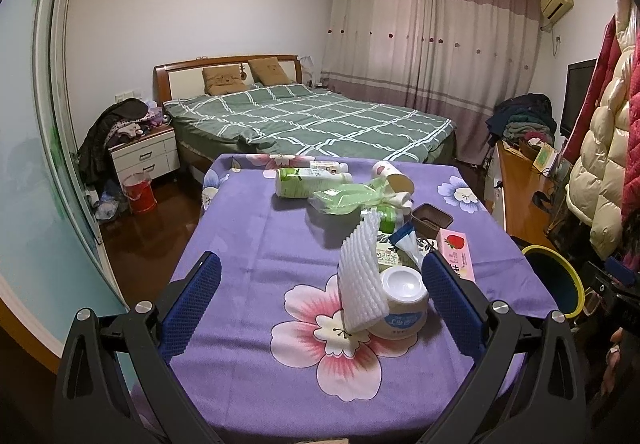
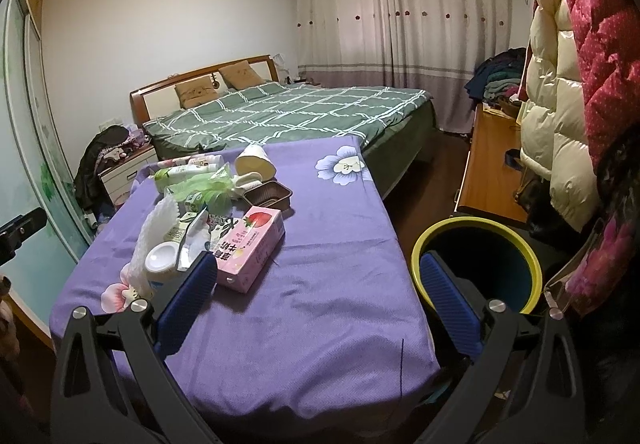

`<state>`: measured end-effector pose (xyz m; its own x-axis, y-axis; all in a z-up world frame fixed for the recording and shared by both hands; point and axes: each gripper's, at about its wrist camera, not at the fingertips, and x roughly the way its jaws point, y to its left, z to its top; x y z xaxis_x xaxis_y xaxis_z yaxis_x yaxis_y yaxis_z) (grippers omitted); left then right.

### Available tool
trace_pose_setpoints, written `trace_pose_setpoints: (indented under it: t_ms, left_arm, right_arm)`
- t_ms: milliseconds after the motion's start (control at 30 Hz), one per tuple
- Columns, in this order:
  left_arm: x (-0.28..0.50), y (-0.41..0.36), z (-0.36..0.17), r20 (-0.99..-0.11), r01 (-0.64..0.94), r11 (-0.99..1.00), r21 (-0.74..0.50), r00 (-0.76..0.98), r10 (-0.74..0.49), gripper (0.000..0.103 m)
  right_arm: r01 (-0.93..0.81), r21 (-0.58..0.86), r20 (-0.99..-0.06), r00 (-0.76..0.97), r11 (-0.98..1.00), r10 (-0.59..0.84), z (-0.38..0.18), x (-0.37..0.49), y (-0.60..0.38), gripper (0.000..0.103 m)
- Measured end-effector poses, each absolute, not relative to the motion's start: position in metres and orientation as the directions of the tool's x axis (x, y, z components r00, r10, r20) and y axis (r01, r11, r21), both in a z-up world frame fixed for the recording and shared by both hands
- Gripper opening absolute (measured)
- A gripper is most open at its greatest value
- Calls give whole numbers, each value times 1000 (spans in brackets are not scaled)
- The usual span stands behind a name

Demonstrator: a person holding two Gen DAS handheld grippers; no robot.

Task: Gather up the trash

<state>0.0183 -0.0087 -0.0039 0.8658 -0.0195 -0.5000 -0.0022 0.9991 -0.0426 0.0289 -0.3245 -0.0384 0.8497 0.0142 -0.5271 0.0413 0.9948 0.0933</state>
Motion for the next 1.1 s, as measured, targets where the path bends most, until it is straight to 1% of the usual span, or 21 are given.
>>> trace_pose_setpoints:
  t_ms: [1100]
  left_arm:
    - [18, -12, -6, -511, 13, 999, -39, 859, -31, 99]
  right_arm:
    - [36, 104, -543, 839, 994, 26, -44, 32, -324, 97]
